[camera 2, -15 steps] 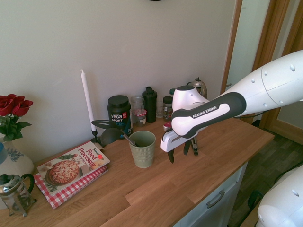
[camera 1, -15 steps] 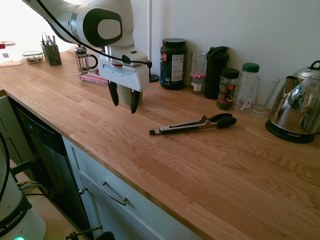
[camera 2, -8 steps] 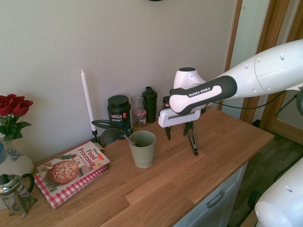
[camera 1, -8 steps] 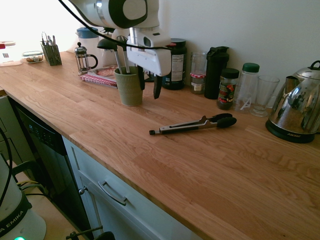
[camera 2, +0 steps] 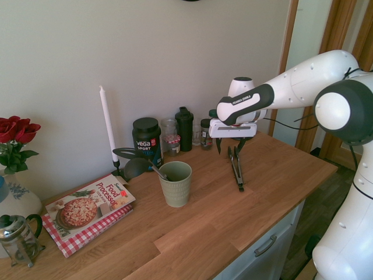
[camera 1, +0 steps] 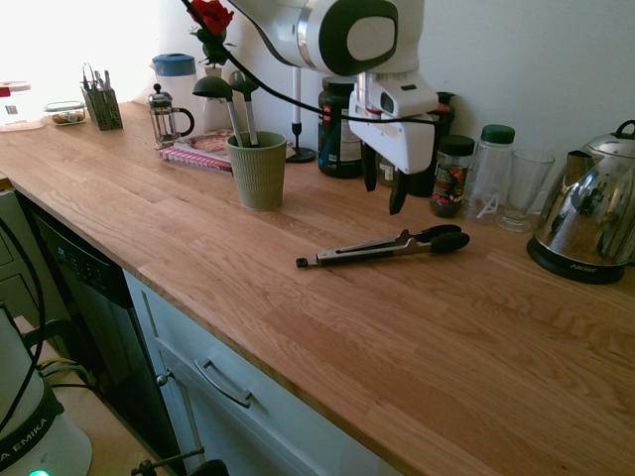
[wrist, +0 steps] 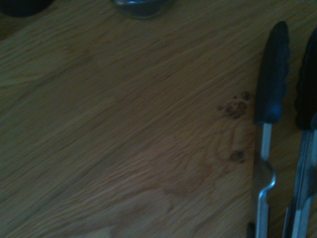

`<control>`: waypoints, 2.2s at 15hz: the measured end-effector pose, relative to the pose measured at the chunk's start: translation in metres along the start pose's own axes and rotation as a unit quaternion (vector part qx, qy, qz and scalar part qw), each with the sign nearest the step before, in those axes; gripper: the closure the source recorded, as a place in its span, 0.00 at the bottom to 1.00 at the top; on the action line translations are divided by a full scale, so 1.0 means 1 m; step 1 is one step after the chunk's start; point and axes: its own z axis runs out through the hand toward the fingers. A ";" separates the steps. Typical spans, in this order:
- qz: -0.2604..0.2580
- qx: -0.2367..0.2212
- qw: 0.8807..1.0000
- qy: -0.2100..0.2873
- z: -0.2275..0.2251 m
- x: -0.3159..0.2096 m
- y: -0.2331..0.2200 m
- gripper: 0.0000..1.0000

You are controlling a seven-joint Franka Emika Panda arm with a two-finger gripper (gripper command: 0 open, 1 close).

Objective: Put the tongs back in the holder

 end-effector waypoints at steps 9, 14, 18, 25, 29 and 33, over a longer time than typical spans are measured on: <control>0.010 -0.008 1.000 -0.002 0.060 0.021 -0.015 1.00; 0.010 -0.010 1.000 -0.004 0.064 0.020 -0.016 1.00; 0.008 -0.013 1.000 -0.005 0.069 0.018 -0.017 1.00; 0.009 -0.014 1.000 -0.004 0.071 0.020 -0.016 1.00; 0.012 -0.017 1.000 -0.005 0.079 0.022 -0.015 1.00; 0.016 -0.014 1.000 -0.006 0.077 0.024 -0.014 1.00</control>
